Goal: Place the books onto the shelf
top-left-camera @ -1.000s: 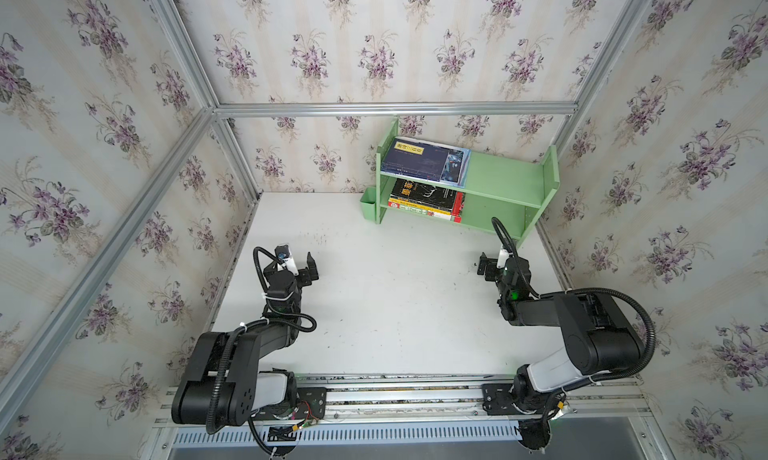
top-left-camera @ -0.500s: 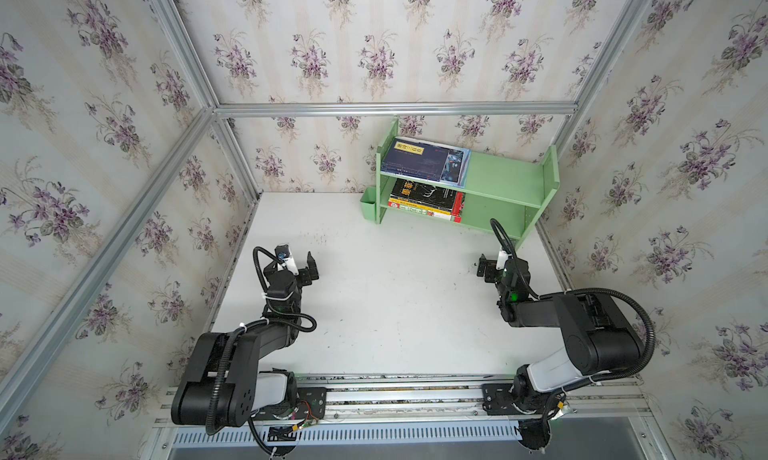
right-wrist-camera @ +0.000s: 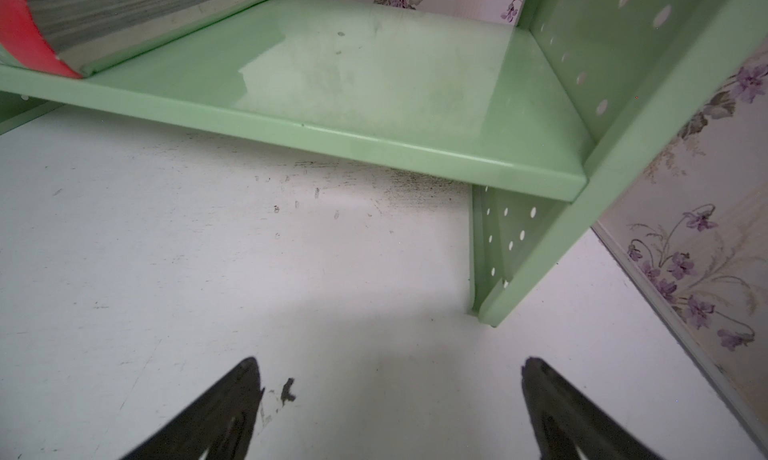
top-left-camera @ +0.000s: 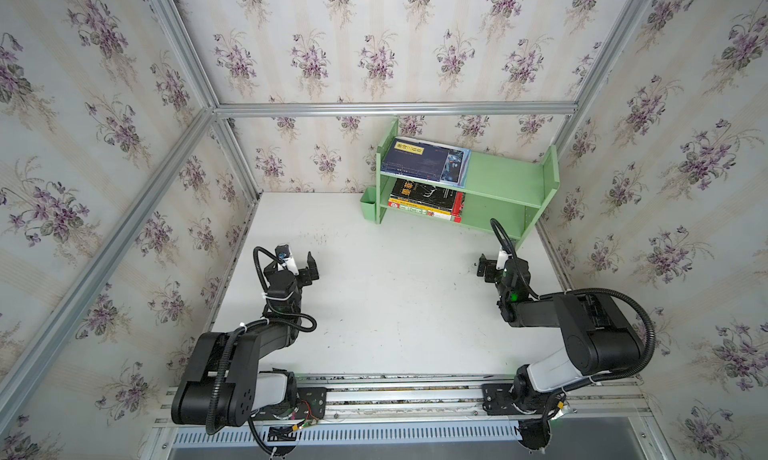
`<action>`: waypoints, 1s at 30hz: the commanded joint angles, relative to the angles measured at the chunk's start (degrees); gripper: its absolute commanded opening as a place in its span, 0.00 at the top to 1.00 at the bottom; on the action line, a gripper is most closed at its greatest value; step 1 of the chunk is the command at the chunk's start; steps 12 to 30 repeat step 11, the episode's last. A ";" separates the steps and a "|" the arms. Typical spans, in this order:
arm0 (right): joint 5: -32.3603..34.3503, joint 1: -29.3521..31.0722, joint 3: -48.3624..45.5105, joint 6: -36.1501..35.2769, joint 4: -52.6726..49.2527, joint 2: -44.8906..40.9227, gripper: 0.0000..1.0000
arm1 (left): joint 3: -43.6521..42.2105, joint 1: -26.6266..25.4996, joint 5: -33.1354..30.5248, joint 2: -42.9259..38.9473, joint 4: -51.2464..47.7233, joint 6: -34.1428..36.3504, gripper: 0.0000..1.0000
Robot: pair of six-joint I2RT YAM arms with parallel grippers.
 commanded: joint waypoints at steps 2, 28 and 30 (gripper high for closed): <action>0.79 0.03 0.16 -0.28 2.55 -0.01 0.00 | 0.57 -0.05 0.03 0.06 0.45 0.70 0.00; 0.77 -0.01 0.24 -0.21 2.38 -0.04 0.00 | 0.31 -0.09 -0.06 -0.21 0.45 0.74 0.00; 0.77 -0.01 0.24 -0.21 2.38 -0.04 0.00 | 0.31 -0.09 -0.06 -0.21 0.45 0.74 0.00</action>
